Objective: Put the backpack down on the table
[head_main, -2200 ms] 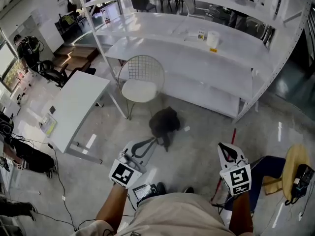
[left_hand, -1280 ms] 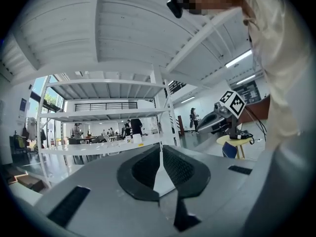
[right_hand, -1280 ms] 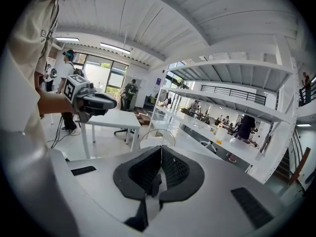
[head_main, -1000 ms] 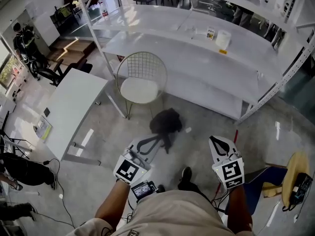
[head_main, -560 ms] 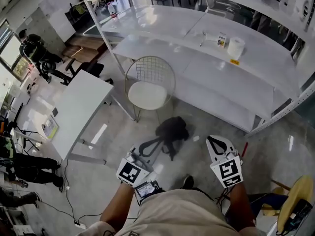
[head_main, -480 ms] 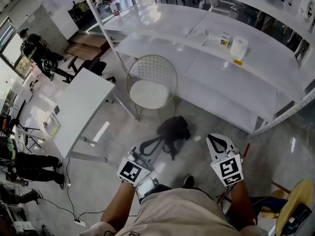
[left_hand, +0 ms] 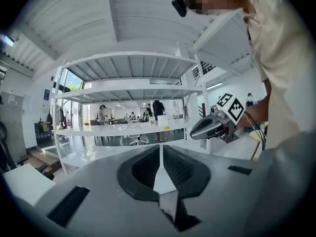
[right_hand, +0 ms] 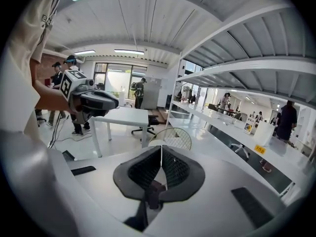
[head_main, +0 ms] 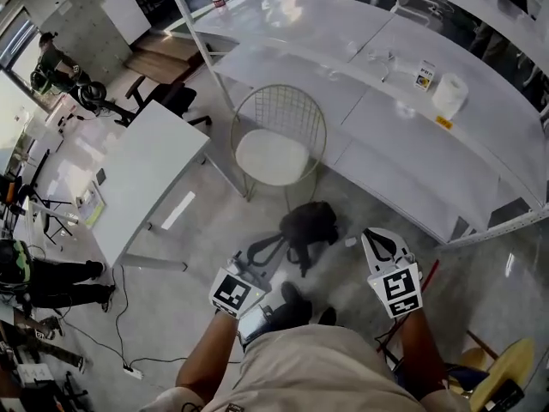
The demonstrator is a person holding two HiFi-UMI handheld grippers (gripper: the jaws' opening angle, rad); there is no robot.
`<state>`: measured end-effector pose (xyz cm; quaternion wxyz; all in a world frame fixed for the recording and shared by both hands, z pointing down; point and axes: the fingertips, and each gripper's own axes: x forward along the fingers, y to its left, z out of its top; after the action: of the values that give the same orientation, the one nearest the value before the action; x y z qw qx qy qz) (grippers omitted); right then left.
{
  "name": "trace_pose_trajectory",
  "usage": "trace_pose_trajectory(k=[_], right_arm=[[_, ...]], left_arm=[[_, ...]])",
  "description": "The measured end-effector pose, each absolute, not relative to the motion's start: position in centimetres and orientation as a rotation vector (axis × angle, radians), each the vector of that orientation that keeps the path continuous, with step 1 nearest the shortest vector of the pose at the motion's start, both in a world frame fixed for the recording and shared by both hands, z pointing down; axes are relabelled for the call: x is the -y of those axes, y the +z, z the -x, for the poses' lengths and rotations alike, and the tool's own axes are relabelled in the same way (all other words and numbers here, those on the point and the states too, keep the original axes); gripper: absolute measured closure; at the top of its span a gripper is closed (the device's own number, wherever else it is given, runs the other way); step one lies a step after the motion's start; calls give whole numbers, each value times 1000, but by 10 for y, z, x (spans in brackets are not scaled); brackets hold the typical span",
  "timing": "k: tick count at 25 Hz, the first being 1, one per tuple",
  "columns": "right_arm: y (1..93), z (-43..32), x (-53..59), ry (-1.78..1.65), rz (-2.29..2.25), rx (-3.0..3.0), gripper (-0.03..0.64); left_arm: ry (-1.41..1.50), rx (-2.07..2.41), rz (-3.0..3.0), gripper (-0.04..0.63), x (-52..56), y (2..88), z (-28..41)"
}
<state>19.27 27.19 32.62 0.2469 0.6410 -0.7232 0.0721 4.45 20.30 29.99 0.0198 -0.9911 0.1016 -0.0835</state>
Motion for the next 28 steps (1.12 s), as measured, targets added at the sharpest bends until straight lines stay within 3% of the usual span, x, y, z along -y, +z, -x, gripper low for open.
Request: trace_pose_trajectory(k=[17, 28], right_arm=[[394, -185, -149, 284, -1708, 2021, 589], [553, -195, -113, 483, -1386, 2151, 589]], left_arm=[[-259, -236, 3176, 566, -87, 371, -69], [-612, -253, 3251, 544, -86, 532, -114]])
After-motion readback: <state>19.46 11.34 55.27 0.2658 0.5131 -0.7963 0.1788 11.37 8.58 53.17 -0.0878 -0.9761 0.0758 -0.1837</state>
